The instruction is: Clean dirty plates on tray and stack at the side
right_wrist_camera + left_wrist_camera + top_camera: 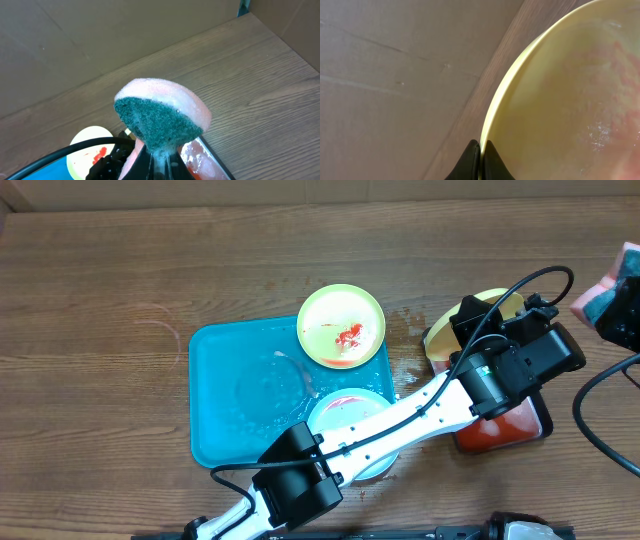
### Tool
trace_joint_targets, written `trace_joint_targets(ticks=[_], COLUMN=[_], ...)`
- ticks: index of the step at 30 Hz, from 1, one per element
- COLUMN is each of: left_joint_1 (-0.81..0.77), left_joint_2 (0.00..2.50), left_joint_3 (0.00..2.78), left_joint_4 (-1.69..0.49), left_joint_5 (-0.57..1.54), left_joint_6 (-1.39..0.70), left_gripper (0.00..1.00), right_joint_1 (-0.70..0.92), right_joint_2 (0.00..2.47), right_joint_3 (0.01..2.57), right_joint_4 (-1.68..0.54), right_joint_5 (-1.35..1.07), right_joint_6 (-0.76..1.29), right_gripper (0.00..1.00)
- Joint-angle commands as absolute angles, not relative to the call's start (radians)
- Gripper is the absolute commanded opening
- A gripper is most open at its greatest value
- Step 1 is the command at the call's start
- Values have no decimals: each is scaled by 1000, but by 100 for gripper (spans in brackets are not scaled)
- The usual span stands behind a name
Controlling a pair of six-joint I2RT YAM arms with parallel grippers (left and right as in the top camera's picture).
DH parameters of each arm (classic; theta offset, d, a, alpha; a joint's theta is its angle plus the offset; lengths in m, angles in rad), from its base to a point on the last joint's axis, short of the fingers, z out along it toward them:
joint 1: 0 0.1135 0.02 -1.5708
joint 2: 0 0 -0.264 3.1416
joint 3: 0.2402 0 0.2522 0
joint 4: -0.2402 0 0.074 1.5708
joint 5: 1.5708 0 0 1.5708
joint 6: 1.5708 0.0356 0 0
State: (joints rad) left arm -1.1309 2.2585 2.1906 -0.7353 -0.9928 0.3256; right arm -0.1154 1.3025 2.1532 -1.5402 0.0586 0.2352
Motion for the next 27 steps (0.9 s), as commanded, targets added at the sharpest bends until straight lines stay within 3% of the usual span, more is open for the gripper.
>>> trace_joint_targets(ticks=[1, 20, 27], left_joint_1=[-1133, -1133, -1133], left_joint_2=[2269, 2269, 2269], left_joint_3=[2194, 2194, 2194], left_joint_4=[-728, -728, -730], left_joint_5=[-1020, -1000, -996], left_joint_6=[338, 338, 338], left_gripper=[4, 4, 4], right_joint_1=[-113, -113, -113], right_joint_2=[1293, 1293, 1293], right_joint_3=[2173, 2173, 2173], right_joint_4=[-1531, -1534, -1628], right_joint_5=[57, 76, 521], right_joint_6=[232, 253, 548], right_gripper=[4, 4, 4])
